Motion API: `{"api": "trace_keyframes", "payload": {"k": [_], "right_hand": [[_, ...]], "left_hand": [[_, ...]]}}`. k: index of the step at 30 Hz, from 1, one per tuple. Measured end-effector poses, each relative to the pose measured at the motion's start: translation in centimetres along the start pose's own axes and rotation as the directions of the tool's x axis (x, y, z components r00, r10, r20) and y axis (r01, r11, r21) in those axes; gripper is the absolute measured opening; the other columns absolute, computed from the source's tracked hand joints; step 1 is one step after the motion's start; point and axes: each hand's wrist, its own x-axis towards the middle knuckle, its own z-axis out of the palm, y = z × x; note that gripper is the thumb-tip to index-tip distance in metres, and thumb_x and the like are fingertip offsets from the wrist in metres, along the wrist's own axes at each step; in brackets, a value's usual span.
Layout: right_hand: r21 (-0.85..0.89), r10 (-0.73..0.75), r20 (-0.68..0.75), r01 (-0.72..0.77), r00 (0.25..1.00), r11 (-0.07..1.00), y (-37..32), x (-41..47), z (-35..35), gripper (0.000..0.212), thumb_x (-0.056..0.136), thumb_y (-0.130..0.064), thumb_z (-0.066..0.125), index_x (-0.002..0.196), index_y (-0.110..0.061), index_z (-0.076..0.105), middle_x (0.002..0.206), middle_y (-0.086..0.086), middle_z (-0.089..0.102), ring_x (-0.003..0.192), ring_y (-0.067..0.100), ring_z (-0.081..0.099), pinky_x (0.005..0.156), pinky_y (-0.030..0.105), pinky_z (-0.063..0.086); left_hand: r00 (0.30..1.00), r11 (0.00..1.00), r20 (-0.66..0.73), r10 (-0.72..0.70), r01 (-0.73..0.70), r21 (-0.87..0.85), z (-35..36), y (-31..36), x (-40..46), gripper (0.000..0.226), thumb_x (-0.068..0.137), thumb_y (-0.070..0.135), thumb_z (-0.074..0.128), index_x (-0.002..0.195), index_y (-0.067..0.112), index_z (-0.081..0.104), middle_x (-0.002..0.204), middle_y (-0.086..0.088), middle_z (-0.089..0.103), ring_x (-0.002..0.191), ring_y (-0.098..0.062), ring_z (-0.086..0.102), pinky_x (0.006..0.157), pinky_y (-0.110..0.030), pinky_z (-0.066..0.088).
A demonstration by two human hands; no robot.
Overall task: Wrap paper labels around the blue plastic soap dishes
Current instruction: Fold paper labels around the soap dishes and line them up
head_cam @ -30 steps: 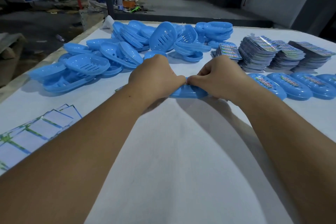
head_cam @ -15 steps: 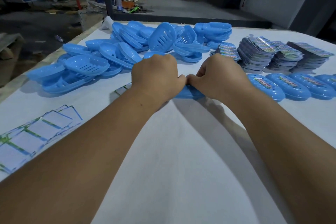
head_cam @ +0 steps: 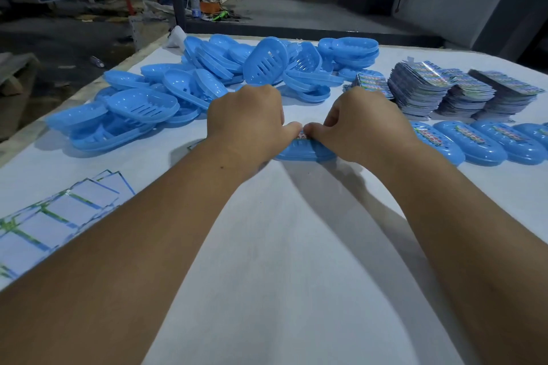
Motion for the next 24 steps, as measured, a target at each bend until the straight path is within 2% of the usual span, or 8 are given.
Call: {"api": "trace_keyframes", "payload": {"k": [3, 6, 8, 10, 14, 17, 21, 24], "right_hand": [[0.094, 0.001, 0.04, -0.005, 0.999, 0.996, 0.4, -0.2, -0.3, 0.045, 0.08, -0.061, 0.071, 0.067, -0.017, 0.07, 0.055, 0.003, 0.065, 0.058, 0.018, 0.063, 0.053, 0.03, 0.048], [0.225, 0.014, 0.082, -0.032, 0.997, 0.974, 1.0, -0.3, -0.4, 0.042, 0.085, -0.056, 0.069, 0.067, -0.017, 0.07, 0.046, 0.002, 0.064, 0.033, 0.009, 0.055, 0.041, 0.025, 0.039], [0.285, 0.041, 0.044, -0.052, 0.998, 0.957, 1.4, 0.0, -0.5, 0.04, 0.089, -0.051, 0.066, 0.071, -0.016, 0.069, 0.058, 0.003, 0.07, 0.041, 0.013, 0.061, 0.046, 0.026, 0.044], [0.306, 0.036, -0.03, -0.025, 0.999, 0.952, 1.8, 0.3, -0.6, 0.033, 0.091, -0.045, 0.064, 0.072, -0.018, 0.066, 0.068, -0.001, 0.069, 0.061, 0.018, 0.065, 0.057, 0.027, 0.047], [0.412, -0.129, -0.033, 0.131, 0.991, 0.902, 1.6, 0.1, -0.4, 0.015, 0.088, -0.04, 0.071, 0.095, -0.027, 0.073, 0.088, -0.014, 0.069, 0.085, 0.009, 0.064, 0.075, 0.027, 0.05], [0.451, -0.313, 0.105, 0.235, 0.944, 0.861, 0.8, -0.6, 0.1, 0.043, 0.084, -0.039, 0.075, 0.126, -0.031, 0.066, 0.114, -0.02, 0.066, 0.105, 0.003, 0.062, 0.091, 0.021, 0.047], [0.448, -0.375, 0.149, 0.276, 0.915, 0.851, 0.0, -1.1, 0.5, 0.059, 0.078, -0.039, 0.076, 0.134, -0.039, 0.058, 0.119, -0.02, 0.061, 0.105, 0.002, 0.059, 0.083, 0.012, 0.043], [0.339, -0.35, 0.133, 0.289, 0.927, 0.895, 0.1, -1.0, 0.5, 0.06, 0.078, -0.055, 0.074, 0.133, -0.041, 0.057, 0.119, -0.018, 0.06, 0.095, 0.006, 0.055, 0.079, 0.022, 0.042]], "left_hand": [[0.999, 0.996, 0.042, -0.031, 0.034, -0.078, 0.2, -0.4, 0.0, 0.039, 0.078, 0.07, 0.063, 0.08, 0.031, 0.062, 0.087, 0.005, 0.06, 0.084, -0.023, 0.059, 0.067, -0.033, 0.036], [0.993, 0.983, 0.066, -0.097, 0.106, -0.152, 0.4, -0.9, 0.3, 0.044, 0.08, 0.073, 0.059, 0.076, 0.029, 0.059, 0.074, 0.013, 0.052, 0.076, -0.017, 0.056, 0.057, -0.03, 0.032], [0.984, 0.95, 0.068, -0.164, 0.176, -0.257, 0.6, -1.4, 0.6, 0.046, 0.086, 0.072, 0.053, 0.075, 0.027, 0.059, 0.071, 0.014, 0.055, 0.07, -0.009, 0.054, 0.053, -0.029, 0.03], [0.979, 0.919, 0.044, -0.2, 0.203, -0.336, 0.6, -1.6, 0.8, 0.048, 0.091, 0.068, 0.048, 0.075, 0.024, 0.059, 0.07, 0.011, 0.058, 0.067, -0.005, 0.052, 0.053, -0.027, 0.03], [0.977, 0.897, 0.01, -0.214, 0.201, -0.394, 0.5, -1.7, 0.7, 0.046, 0.094, 0.064, 0.047, 0.077, 0.023, 0.06, 0.066, 0.008, 0.059, 0.064, -0.009, 0.053, 0.052, -0.029, 0.029], [0.98, 0.9, 0.028, -0.197, 0.192, -0.392, 0.6, -1.7, 0.8, 0.044, 0.093, 0.063, 0.048, 0.077, 0.024, 0.059, 0.071, 0.009, 0.06, 0.071, -0.013, 0.057, 0.06, -0.032, 0.035], [0.98, 0.896, 0.039, -0.196, 0.196, -0.398, 0.6, -1.7, 0.8, 0.041, 0.091, 0.063, 0.051, 0.077, 0.025, 0.06, 0.073, 0.009, 0.061, 0.078, -0.022, 0.06, 0.067, -0.034, 0.039], [0.98, 0.898, 0.043, -0.192, 0.193, -0.396, 0.5, -1.6, 0.8, 0.041, 0.091, 0.063, 0.052, 0.078, 0.025, 0.061, 0.073, 0.008, 0.063, 0.078, -0.022, 0.061, 0.066, -0.035, 0.041]]}}
